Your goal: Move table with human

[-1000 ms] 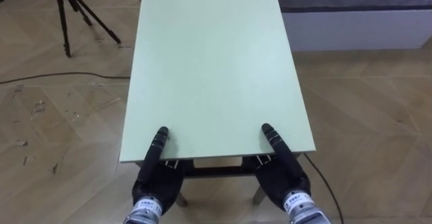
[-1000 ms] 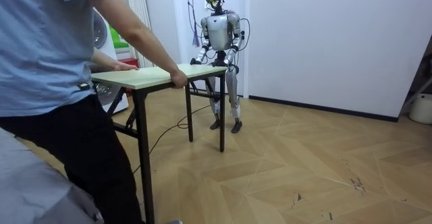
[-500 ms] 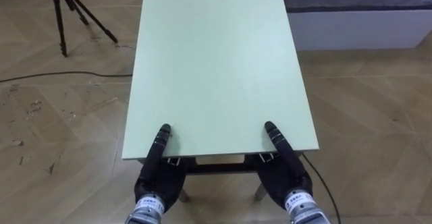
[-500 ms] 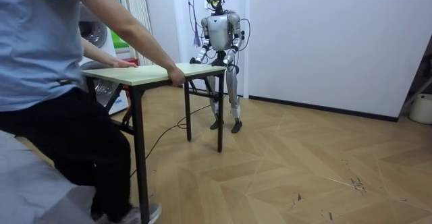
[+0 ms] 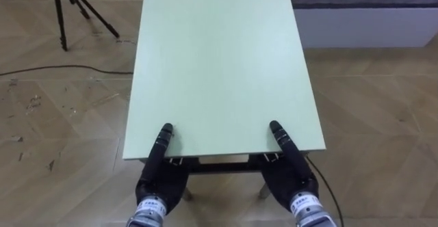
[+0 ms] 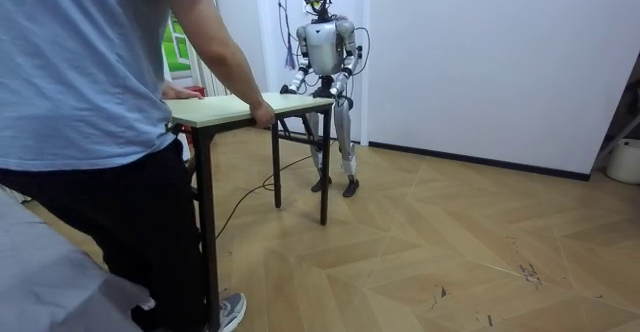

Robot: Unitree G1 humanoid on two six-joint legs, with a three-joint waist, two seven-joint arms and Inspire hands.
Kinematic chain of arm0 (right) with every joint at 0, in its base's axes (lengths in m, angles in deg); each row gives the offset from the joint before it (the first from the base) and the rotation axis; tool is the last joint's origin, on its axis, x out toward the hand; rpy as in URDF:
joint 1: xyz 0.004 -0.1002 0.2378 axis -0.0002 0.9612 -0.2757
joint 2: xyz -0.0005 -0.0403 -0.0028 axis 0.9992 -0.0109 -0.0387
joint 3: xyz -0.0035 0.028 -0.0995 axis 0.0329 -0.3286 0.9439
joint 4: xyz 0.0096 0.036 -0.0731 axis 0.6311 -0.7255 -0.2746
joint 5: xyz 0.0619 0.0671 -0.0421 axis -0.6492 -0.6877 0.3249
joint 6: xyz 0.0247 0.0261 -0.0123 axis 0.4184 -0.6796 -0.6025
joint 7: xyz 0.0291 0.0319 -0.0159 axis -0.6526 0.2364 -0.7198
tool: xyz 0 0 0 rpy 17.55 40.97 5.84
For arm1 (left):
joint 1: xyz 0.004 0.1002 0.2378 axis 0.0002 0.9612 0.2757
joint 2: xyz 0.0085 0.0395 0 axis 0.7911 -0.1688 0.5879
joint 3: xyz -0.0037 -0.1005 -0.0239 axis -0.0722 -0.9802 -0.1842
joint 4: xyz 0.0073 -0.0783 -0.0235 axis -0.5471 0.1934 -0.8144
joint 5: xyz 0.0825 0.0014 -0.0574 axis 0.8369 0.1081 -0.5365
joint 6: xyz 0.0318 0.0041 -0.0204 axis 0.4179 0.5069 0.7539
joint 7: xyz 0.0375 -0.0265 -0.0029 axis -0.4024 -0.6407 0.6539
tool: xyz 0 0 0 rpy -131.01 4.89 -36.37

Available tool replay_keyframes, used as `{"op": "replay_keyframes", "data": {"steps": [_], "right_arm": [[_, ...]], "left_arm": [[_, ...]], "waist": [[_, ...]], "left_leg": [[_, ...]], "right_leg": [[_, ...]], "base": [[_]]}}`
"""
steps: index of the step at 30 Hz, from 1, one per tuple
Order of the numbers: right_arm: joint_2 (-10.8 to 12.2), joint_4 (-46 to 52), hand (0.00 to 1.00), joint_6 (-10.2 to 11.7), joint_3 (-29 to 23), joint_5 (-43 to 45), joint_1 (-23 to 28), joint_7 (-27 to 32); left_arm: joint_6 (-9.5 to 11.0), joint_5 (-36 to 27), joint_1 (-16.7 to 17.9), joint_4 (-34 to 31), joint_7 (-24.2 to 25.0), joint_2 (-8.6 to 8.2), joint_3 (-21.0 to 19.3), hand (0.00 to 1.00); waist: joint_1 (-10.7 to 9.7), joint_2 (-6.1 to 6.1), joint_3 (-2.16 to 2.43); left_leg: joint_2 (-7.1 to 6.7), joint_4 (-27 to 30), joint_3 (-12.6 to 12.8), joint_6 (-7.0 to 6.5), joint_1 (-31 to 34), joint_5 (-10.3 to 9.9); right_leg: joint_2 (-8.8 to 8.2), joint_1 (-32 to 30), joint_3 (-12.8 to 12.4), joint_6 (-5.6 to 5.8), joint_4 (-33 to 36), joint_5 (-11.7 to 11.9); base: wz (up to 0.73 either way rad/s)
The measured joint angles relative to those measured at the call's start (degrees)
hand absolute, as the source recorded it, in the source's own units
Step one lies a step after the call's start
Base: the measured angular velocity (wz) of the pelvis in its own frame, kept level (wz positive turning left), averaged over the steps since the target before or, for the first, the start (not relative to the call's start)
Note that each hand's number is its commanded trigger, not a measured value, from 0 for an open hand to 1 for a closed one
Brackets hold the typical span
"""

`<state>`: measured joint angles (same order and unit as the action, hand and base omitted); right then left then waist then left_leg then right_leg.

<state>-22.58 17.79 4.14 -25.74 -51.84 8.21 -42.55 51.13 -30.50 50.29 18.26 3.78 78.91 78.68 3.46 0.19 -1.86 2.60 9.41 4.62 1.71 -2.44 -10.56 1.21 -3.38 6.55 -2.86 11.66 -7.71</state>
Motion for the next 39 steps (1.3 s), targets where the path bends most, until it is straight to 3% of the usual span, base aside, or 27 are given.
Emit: {"op": "replay_keyframes", "data": {"steps": [4, 11, 18, 25, 28, 31, 33, 36, 39], "right_arm": [[-1.3, 3.1, 1.00, 0.6, 0.7, -0.4, 1.1, 0.0], [-3.6, 5.2, 1.00, 2.0, 3.1, -2.0, 2.4, 0.0], [-3.7, 6.4, 1.00, 2.7, 3.8, -3.4, 4.1, 0.0], [-4.0, 6.7, 1.00, 3.4, 4.3, -4.3, 4.4, 0.0], [-3.8, 6.7, 1.00, 4.7, 5.1, -4.3, 4.7, -0.3], [-3.7, 6.7, 1.00, 5.0, 5.5, -4.9, 5.6, -1.1], [-3.7, 6.7, 1.00, 5.0, 5.9, -5.2, 6.4, -1.1], [-3.7, 6.7, 1.00, 5.0, 6.4, -5.2, 6.7, -1.6], [-3.5, 6.7, 1.00, 5.0, 6.7, -5.2, 6.8, -1.7]], "left_arm": [[0.2, -0.4, 1.4, -3.2, -0.6, 0.03, 1.0, 1.00], [2.6, -1.2, 3.7, -6.0, -1.4, 1.14, 4.0, 1.00], [4.8, -1.3, 4.2, -6.5, -1.4, 2.72, 5.9, 1.00], [5.2, -1.3, 4.6, -7.0, -1.4, 3.02, 6.5, 1.00], [6.0, -1.5, 5.1, -7.7, -1.3, 3.31, 7.7, 1.00], [6.8, -1.9, 5.3, -7.7, -1.3, 4.27, 8.3, 1.00], [6.8, -1.9, 6.1, -7.7, -1.0, 4.83, 8.6, 1.00], [7.2, -1.9, 7.6, -9.1, -0.9, 5.07, 8.6, 1.00], [7.5, -2.2, 7.9, -9.2, -0.6, 5.52, 8.6, 1.00]], "waist": [[0.0, 0.07, 0.05], [-0.1, 0.19, 0.12], [-0.1, 0.21, 0.16], [-0.1, 0.20, 0.16], [-0.4, 0.37, 0.22], [-0.1, 0.40, 0.22], [0.3, 0.52, 0.23], [0.8, 0.35, 0.36], [1.2, -0.02, 0.60]], "left_leg": [[0.00, 0.2, 0.0, 0.01, 0.9, 0.0], [0.19, 0.1, -0.4, 0.02, 0.9, 0.0], [0.31, 0.1, -0.8, 0.02, 1.2, 0.0], [0.52, 1.4, 0.0, 0.50, 1.9, -0.4], [0.80, 5.9, -0.1, 0.61, 4.1, -1.1], [2.00, 13.1, -0.3, 1.55, 7.7, -2.3], [3.12, 19.7, -0.5, 2.12, 10.2, -3.2], [4.72, 27.8, -2.1, 2.12, 14.5, -3.1], [6.21, 30.5, -3.3, 2.17, 16.4, -3.1]], "right_leg": [[-0.08, -0.8, -0.1, -0.02, 0.1, 0.0], [-0.16, -0.8, -0.1, -0.02, 0.1, 0.0], [-0.15, -0.8, 0.0, -0.02, 0.1, 0.0], [-0.06, -0.8, 0.1, -0.02, 0.2, 0.0], [0.11, -1.6, 1.3, -0.03, 1.6, 0.0], [0.79, -1.9, 1.4, -0.20, 2.5, -0.1], [1.49, -1.9, 1.6, -1.81, 4.1, -1.1], [2.89, -2.2, 1.6, -2.94, 4.1, -1.8], [4.41, -2.7, 1.7, -4.65, 3.9, -1.7]], "base": [[0.01], [0.01], [0.05], [0.00], [0.00], [0.05], [0.00], [-0.11], [-0.06]]}}
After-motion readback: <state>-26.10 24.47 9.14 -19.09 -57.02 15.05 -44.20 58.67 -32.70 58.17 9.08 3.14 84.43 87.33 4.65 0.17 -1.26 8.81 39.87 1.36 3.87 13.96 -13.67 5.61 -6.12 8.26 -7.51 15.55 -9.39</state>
